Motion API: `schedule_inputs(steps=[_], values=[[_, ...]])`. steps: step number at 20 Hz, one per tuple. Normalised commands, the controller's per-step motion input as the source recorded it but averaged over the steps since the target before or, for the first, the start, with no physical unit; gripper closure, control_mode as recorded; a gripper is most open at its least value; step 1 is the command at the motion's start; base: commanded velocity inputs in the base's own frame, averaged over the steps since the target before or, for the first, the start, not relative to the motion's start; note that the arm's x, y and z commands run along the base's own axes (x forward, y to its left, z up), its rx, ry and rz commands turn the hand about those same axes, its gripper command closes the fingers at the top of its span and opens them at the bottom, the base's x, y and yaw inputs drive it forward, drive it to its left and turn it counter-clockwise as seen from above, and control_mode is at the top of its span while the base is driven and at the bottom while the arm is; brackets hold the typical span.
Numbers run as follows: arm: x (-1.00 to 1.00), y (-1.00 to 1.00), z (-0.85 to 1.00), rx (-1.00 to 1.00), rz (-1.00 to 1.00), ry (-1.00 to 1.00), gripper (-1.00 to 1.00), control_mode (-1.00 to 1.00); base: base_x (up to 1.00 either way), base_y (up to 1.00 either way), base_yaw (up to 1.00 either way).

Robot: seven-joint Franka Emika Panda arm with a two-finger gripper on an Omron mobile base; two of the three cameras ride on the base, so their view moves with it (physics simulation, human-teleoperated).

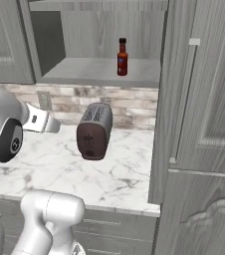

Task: Move the condiment bottle and condiment bottle from the cabinet to the dining counter.

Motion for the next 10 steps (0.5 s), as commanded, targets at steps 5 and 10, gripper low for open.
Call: schedule_inputs(steps=[5, 10], values=[[0.00, 0.00, 0.00, 0.00, 0.00, 0.00, -1.00, 1.00, 0.54, 0.00, 0.00], [0.00, 0.00, 0.00, 0.00, 0.00, 0.00, -1.00, 1.00, 0.17, 0.00, 0.00]])
